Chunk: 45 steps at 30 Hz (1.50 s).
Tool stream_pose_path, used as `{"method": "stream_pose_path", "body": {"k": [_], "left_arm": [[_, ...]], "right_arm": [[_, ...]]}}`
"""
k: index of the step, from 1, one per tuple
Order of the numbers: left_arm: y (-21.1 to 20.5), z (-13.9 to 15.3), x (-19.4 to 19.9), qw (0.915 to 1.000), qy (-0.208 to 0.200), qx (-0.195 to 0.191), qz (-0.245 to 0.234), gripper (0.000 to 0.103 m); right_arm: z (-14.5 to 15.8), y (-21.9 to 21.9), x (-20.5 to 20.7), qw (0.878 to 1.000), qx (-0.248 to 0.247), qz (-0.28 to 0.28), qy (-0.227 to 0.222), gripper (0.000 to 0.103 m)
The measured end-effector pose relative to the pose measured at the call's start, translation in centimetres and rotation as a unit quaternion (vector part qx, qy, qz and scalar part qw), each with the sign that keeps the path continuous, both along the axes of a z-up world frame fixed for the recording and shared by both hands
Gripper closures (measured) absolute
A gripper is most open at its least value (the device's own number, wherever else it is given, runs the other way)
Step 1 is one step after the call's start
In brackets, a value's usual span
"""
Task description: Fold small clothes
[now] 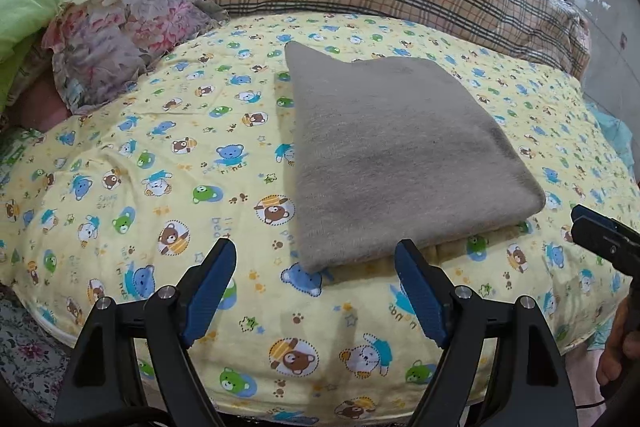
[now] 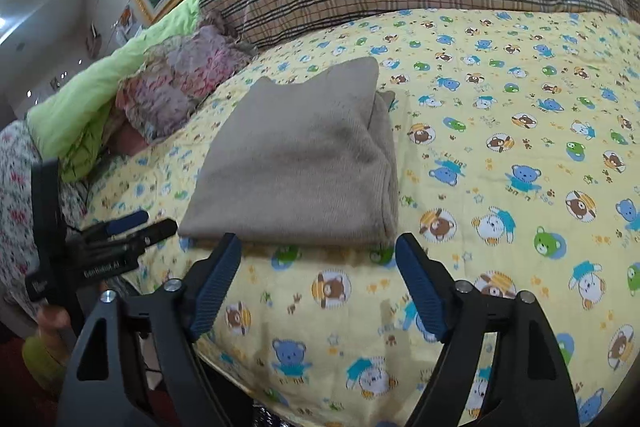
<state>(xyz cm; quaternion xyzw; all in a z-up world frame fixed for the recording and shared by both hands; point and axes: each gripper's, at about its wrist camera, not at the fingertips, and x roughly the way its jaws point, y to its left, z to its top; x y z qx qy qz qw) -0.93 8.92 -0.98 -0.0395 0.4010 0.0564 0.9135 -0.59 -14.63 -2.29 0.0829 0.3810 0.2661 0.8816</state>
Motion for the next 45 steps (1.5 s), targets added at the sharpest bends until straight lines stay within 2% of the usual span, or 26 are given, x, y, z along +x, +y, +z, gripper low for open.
{"method": "stream_pose_path", "body": {"k": [7,14,28,45], "left_arm": [[0.0,-0.1,-1.7,0.9999,-0.009,0.011,0.000,0.021],[0.2,-0.6,-2.4,0.9999,-0.003,0.005,0.008,0.020],[0.3,-1.2,-2.2,0.9999,-0.005,0.006,0.008,0.020],[-1.0,-0.7,-0.7,0.9994,-0.005,0.031,-0.017,0.020]], "right_arm": [[-0.5,0.8,-1.3,1.000,-0.026,0.009,-0.015,0.016],[-0.8,2.6,-2.0,0.998,-0.053,0.033,-0.030,0.007],[-1.1,3.5,-1.8,0.996,-0.068,0.038,-0.042,0.006],[-0.6,4.3,0.2,0.995,-0.069,0.051,-0.041,0.006]]}}
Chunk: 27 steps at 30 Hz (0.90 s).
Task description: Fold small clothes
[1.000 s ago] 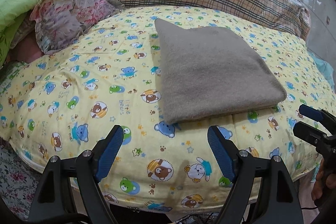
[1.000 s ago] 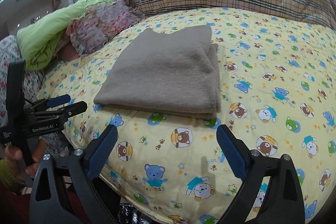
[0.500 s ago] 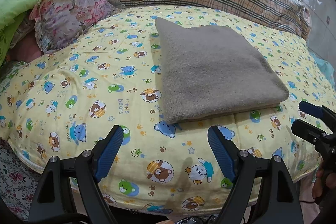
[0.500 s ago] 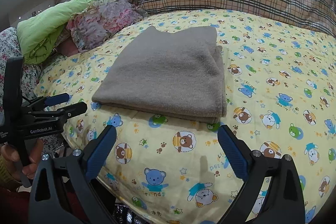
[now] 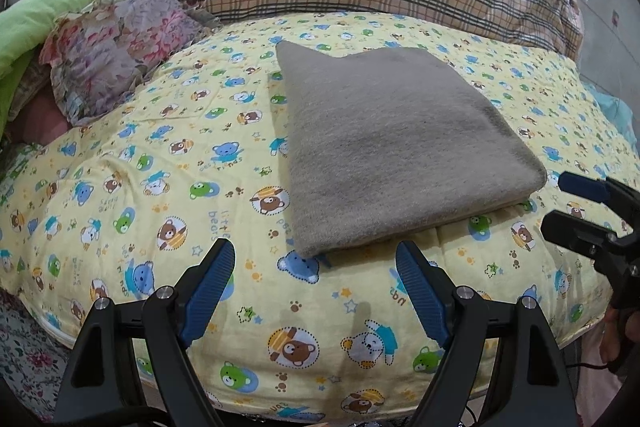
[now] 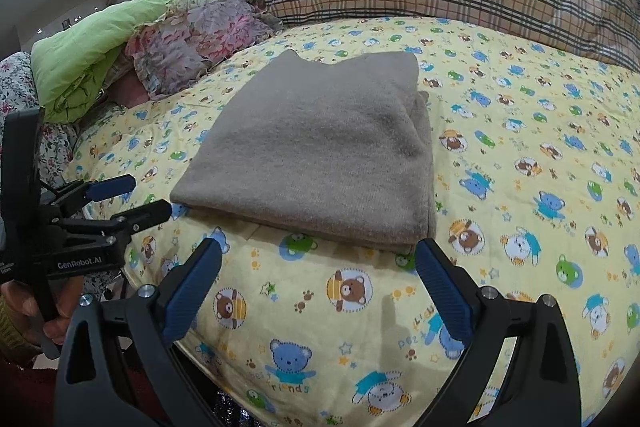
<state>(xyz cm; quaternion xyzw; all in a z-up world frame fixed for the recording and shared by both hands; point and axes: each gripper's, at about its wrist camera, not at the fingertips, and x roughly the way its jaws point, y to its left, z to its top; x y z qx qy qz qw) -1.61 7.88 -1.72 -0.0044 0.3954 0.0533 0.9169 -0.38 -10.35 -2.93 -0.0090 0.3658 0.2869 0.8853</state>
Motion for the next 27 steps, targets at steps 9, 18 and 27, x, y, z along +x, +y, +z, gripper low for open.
{"method": "stream_pose_path", "body": {"k": [9,18,27], "left_arm": [[-0.4,0.5,1.5,0.9998,0.007,0.016,-0.011,0.019],[-0.3,0.4,2.7,0.9995,0.020,0.020,-0.015,0.019],[-0.2,-0.1,3.4,0.9991,0.034,0.021,-0.012,0.019]], "right_arm": [[1.4,0.1,1.8,1.000,0.001,0.010,-0.005,0.005],[1.2,0.2,3.1,1.000,-0.004,0.018,0.007,0.004],[0.4,0.5,3.8,1.000,-0.003,0.021,0.021,0.004]]}}
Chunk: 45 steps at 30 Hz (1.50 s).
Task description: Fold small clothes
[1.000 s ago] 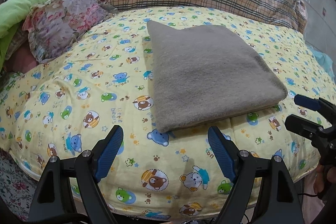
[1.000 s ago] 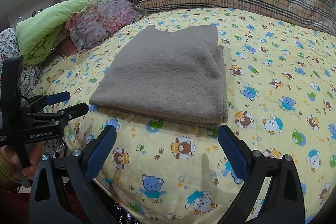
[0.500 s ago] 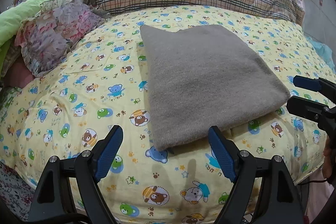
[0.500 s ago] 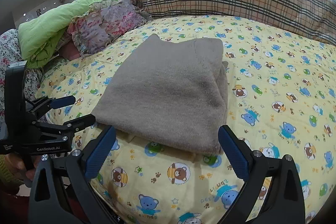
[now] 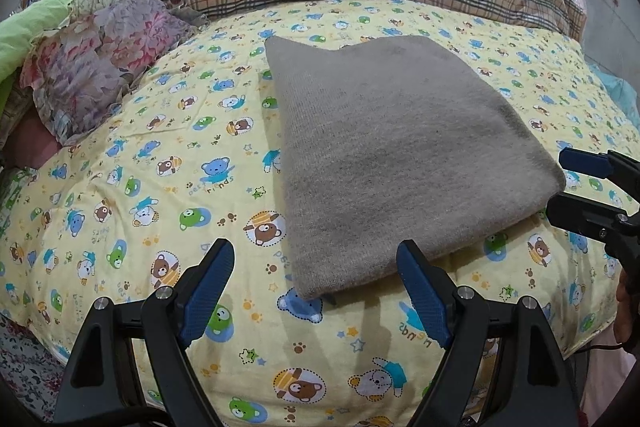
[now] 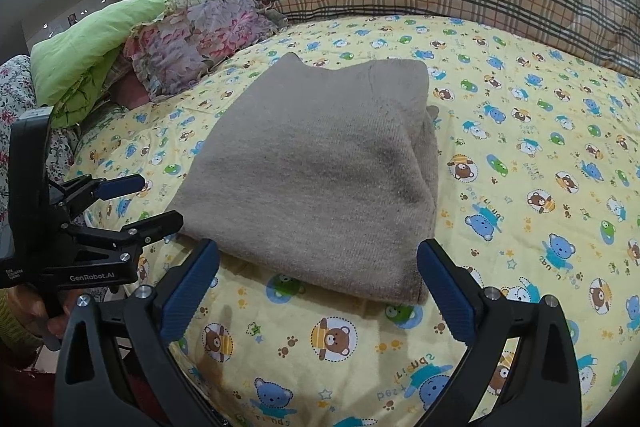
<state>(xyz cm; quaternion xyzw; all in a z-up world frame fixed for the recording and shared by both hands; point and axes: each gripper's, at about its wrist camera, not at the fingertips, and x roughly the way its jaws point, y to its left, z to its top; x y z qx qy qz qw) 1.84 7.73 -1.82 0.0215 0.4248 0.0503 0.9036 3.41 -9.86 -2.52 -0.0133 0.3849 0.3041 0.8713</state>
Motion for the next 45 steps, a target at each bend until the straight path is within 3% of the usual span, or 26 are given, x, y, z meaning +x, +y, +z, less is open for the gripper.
{"method": "stream_pose_path", "body": {"k": [45], "left_arm": [[-0.4,0.9,0.9,0.9999,-0.004,0.010,-0.013,0.019]], "right_arm": [[1.4,0.6,1.7,1.000,0.001,0.021,-0.006,0.004]]}}
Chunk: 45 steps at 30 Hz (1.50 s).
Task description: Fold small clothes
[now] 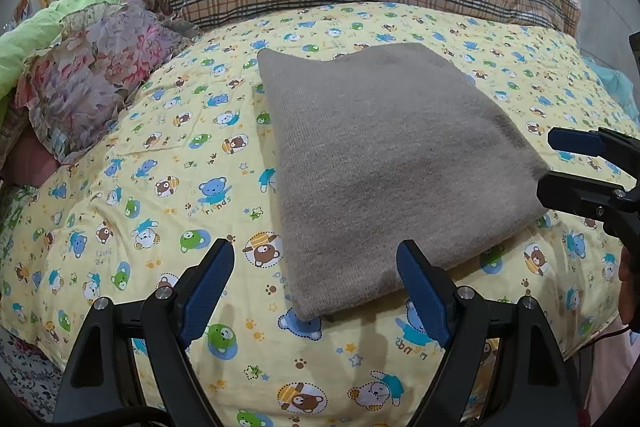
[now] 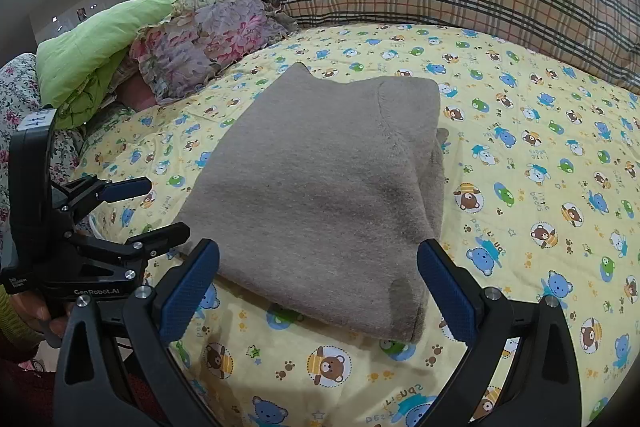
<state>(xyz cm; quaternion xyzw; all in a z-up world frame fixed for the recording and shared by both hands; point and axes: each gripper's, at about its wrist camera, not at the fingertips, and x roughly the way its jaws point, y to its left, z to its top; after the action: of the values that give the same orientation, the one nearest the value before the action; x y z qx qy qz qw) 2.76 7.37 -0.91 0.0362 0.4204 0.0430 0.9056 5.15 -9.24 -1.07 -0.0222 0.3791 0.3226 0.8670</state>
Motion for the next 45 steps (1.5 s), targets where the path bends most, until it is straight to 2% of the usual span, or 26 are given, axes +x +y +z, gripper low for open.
{"method": "stream_pose_path", "body": {"k": [18,22,28,45], "left_arm": [[0.5,0.2,0.5,0.9999,0.006,-0.014,-0.001,0.019],[0.5,0.5,0.9,1.0000,0.000,0.006,0.000,0.019],[0.6,0.7,1.3,0.9999,-0.003,0.016,0.001,0.019],[1.3,0.2,1.8,0.9998,0.010,0.005,0.018,0.019]], "right_arm": [[0.0,-0.1,0.2,1.000,0.003,0.000,0.003,0.004],[0.0,-0.6,0.7,1.000,0.010,-0.004,0.007,0.004],[-0.2,-1.1,1.2,1.000,0.013,-0.012,0.016,0.004],[-0.6,-1.7,1.9,0.999,0.017,-0.017,0.027,0.004]]}}
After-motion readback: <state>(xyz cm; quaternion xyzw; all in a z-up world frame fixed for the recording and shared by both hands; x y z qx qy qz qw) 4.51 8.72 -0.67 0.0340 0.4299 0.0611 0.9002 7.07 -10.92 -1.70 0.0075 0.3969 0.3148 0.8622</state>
